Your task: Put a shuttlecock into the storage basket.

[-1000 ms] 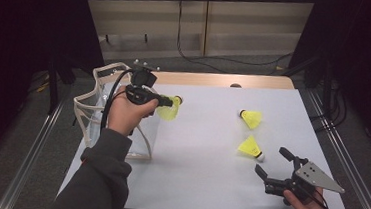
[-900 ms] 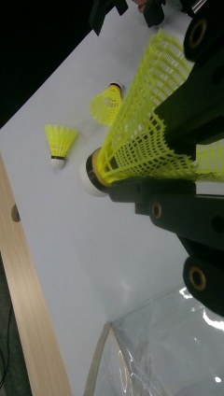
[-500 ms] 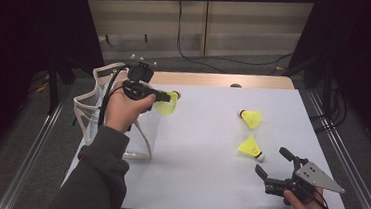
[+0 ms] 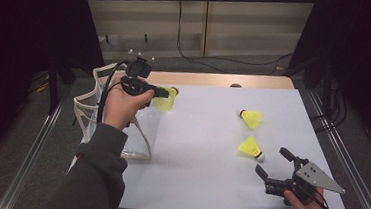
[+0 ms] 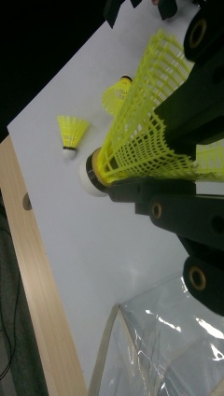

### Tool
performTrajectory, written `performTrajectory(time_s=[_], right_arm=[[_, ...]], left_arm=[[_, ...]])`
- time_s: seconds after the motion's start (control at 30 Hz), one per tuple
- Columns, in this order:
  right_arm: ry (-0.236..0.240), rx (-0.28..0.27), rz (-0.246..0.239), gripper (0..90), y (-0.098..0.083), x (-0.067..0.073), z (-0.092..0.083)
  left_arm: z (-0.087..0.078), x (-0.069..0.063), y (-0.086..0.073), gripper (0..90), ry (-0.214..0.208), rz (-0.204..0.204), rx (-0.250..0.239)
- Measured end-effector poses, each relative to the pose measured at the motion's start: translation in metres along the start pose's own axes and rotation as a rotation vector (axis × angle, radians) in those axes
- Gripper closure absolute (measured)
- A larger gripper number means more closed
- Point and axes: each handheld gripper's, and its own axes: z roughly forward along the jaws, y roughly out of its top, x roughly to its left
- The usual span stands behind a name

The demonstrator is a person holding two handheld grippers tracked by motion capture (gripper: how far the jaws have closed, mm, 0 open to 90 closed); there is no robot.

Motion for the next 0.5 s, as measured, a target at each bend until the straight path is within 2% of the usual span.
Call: performTrajectory(time_s=[0.5], right_arm=[[-0.002, 0.001, 0.0, 1.6, -0.0001, -0.0003, -0.0003]], left_arm=[[-0.0042, 0.0077, 0.0036, 84.4, 0.012, -0.012, -0.006]])
